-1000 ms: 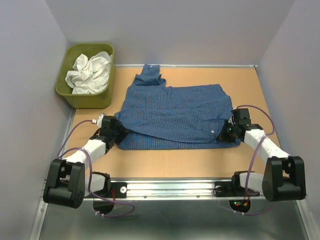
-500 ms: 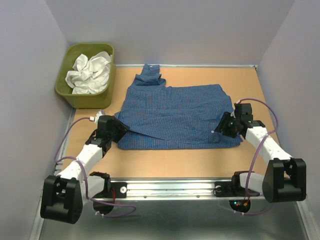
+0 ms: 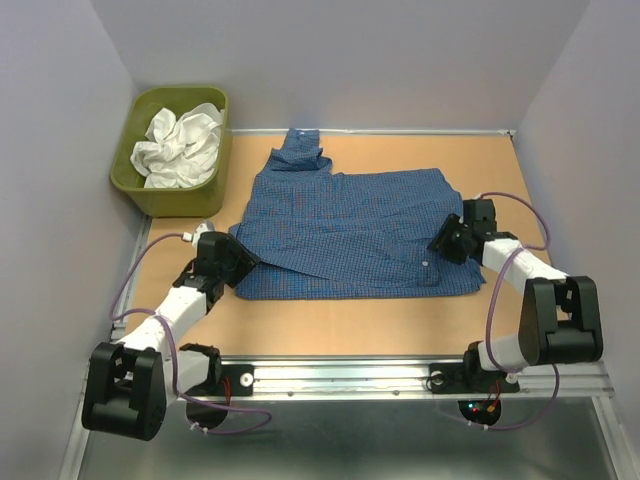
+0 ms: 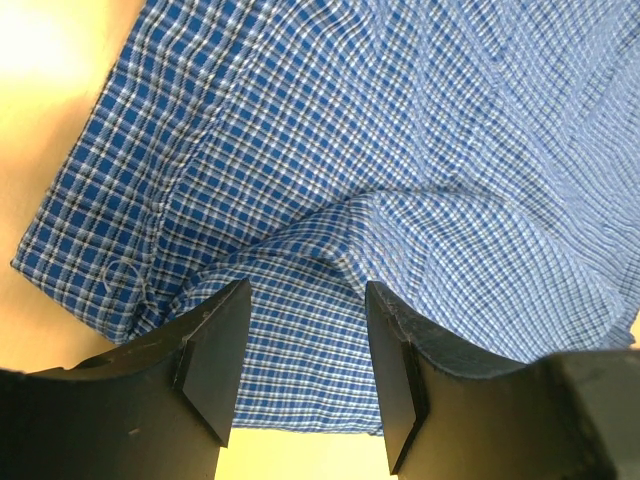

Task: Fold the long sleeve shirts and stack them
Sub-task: Fold the shirt

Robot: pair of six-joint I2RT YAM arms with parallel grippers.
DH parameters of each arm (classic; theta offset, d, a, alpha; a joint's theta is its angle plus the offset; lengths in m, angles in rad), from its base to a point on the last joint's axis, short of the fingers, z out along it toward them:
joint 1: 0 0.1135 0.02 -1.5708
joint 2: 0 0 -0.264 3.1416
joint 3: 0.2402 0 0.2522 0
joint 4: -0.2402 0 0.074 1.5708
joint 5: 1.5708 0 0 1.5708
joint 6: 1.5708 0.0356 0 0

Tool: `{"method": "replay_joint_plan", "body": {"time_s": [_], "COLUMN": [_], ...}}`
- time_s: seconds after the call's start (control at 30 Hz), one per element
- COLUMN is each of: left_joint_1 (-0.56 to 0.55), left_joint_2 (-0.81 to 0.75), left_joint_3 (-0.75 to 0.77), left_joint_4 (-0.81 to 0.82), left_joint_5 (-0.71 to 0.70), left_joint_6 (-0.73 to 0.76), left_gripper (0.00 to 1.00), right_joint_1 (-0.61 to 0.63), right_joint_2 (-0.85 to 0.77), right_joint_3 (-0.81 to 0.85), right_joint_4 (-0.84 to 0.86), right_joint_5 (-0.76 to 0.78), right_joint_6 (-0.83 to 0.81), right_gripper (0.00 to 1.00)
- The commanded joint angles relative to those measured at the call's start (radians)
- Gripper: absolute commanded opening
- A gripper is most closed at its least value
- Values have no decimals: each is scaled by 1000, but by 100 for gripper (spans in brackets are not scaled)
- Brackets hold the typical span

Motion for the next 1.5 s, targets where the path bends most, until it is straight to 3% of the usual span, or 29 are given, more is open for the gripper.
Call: {"method": "replay_joint_plan", "body": {"time_s": [0.0, 0.73, 0.83, 0.87, 0.93, 1.07, 1.3, 1.47], "left_joint_1": [7, 7, 7, 7, 7, 7, 7, 7], "left_joint_2": [11, 11, 16, 16, 17, 17, 11, 7], "left_joint_3": [-39, -72, -72, -70, -70, -73, -75, -76], "left_joint_4": [42, 47, 48, 48, 47, 48, 47, 44], "left_joint_5": [9, 16, 15, 16, 16, 15, 10, 4], "left_joint_6": [11, -2, -3, -3, -5, -6, -6, -11], "left_gripper": [60, 60, 60, 60, 60, 60, 60, 60], "right_joint_1": [0, 0, 0, -2, 1, 0, -2, 0], "right_joint_2": [19, 64, 56, 49, 39, 35, -7, -80], "right_joint_3": [-24, -61, -50, -46, -41, -35, -53, -73], "right_joint_4": [139, 172, 182, 183, 183, 183, 182, 177], "right_joint_5": [-4, -5, -38, -41, -41, -47, 13, 135], "right_joint_6": [20, -16, -26, -27, -35, -43, -50, -50], "right_gripper": [48, 48, 37, 26, 14, 1, 1, 1]}}
